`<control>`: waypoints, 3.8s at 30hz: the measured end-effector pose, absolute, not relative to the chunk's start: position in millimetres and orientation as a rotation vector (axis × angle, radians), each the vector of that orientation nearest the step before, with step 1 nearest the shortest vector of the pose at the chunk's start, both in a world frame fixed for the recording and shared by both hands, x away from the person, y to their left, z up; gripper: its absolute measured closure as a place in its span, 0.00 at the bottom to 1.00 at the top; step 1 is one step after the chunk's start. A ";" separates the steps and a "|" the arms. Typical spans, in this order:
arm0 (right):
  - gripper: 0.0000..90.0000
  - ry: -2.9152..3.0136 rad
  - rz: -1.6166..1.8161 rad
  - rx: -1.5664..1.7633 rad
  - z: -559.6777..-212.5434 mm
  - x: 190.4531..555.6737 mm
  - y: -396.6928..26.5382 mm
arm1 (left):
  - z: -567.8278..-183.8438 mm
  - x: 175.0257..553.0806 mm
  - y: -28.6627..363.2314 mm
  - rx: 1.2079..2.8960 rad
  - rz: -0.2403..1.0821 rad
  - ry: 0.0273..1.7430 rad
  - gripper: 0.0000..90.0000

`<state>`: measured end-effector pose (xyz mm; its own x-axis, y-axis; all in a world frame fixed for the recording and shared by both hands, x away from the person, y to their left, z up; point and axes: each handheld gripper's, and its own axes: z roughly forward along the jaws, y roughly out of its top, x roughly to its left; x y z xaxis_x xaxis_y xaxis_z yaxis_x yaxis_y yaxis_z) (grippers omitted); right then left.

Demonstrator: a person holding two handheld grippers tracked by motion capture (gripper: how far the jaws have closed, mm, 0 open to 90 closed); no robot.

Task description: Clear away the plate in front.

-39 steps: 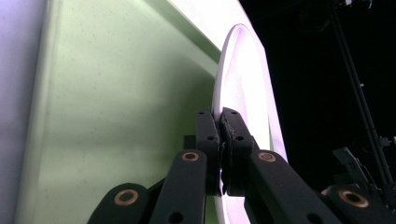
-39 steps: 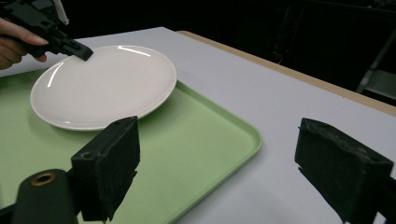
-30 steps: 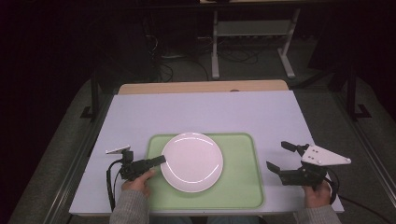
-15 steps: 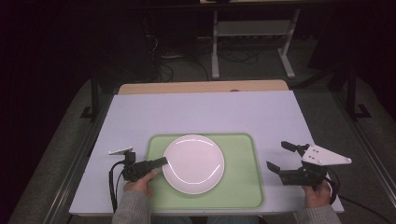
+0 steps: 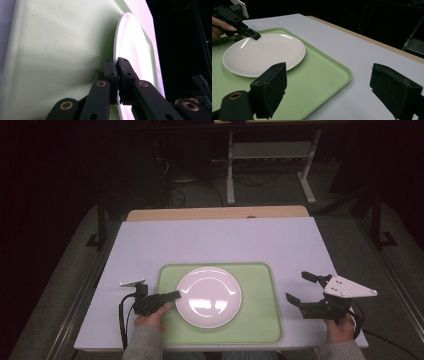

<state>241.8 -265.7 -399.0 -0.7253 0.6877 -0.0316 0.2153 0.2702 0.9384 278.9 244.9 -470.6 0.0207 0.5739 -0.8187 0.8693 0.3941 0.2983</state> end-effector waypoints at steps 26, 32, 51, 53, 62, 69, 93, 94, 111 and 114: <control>0.15 2.101 1.456 0.800 -398.2 240.6 -265.8 | -454.0 276.0 239.8 1.483 -0.220 1.625 0.81; 0.15 2.094 1.455 0.803 -397.9 240.0 -266.5 | -445.1 274.8 240.6 1.553 -0.138 1.562 0.77; 0.15 2.115 1.425 0.821 -400.0 240.8 -266.4 | -423.9 274.2 244.4 1.756 0.099 1.321 0.65; 0.15 2.117 1.423 0.823 -400.3 240.9 -266.6 | -422.1 275.3 245.4 1.784 0.112 1.293 0.61; 0.15 2.123 1.409 0.831 -401.2 240.8 -266.5 | -420.0 274.7 246.1 1.841 0.167 1.198 0.53; 0.15 2.130 1.397 0.831 -401.9 241.1 -265.5 | -418.7 272.5 250.0 1.872 0.211 1.137 0.50; 0.15 2.164 1.357 0.837 -406.2 244.1 -262.4 | -403.3 266.5 265.8 1.922 0.401 1.003 0.36; 0.15 2.167 1.354 0.838 -406.4 244.2 -262.3 | -402.5 266.2 267.3 1.921 0.408 0.997 0.35; 0.15 2.187 1.343 0.865 -410.1 247.1 -261.7 | -390.3 260.5 290.4 1.875 0.510 0.967 0.31; 0.15 2.186 1.334 0.869 -410.7 248.0 -262.1 | -390.0 258.4 296.3 1.858 0.527 0.974 0.31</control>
